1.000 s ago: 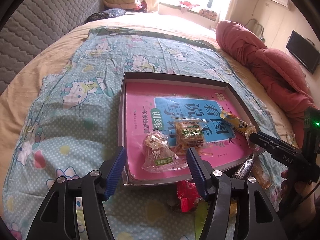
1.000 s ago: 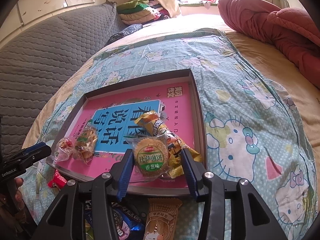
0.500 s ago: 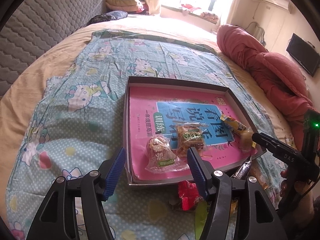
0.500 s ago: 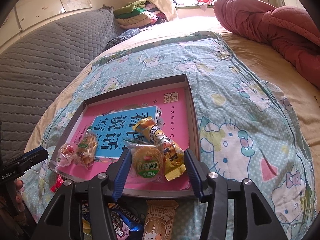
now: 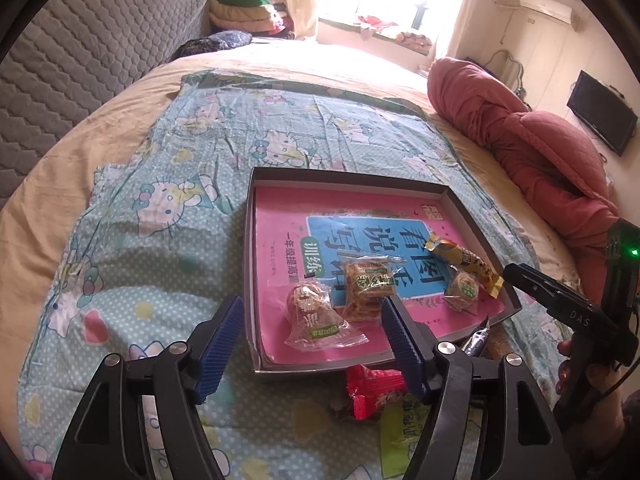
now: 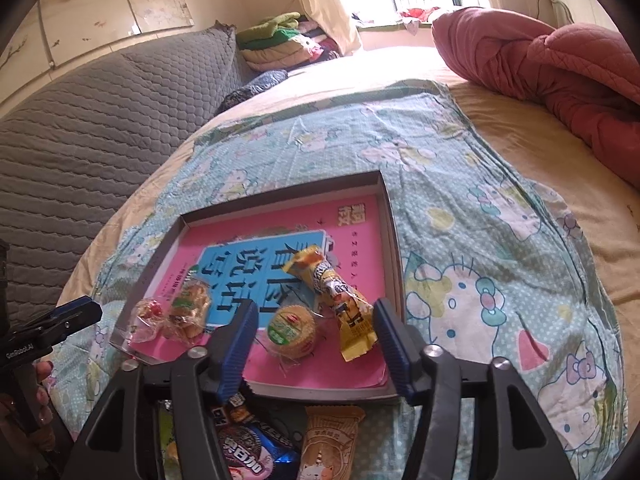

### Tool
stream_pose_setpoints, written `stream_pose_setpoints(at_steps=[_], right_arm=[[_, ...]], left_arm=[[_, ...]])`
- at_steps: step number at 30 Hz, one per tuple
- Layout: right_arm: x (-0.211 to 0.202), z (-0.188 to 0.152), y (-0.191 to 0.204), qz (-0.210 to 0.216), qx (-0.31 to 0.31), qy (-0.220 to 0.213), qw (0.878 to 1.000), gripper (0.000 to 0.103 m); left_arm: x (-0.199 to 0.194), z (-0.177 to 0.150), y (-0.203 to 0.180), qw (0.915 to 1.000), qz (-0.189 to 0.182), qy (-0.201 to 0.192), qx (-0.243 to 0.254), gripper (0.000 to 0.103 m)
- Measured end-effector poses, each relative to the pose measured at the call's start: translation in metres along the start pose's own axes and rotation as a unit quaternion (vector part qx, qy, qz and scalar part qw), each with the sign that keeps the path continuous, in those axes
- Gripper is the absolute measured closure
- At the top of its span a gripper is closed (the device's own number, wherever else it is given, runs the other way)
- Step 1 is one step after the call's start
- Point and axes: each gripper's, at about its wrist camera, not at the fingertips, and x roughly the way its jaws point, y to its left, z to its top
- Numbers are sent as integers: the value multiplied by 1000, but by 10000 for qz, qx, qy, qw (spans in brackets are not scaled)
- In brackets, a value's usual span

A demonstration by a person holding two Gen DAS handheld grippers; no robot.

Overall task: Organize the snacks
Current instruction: 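Open the left tool onto the tray while the right tool releases the green-label pack, then withdraw both tools from the tray back toward the snack pile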

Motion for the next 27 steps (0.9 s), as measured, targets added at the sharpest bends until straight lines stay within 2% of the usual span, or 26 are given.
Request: stream_pose_setpoints(at_steps=[14,27], right_arm=[[-22,2,5,70,-72,-249,9996,39],[-40,0,3,75,-23,-335,9994,38]], left_arm=[[-16,3,-15,9995,-133,-178,229,30],[-21,-2,-32,9982,-332,-147,484,29]])
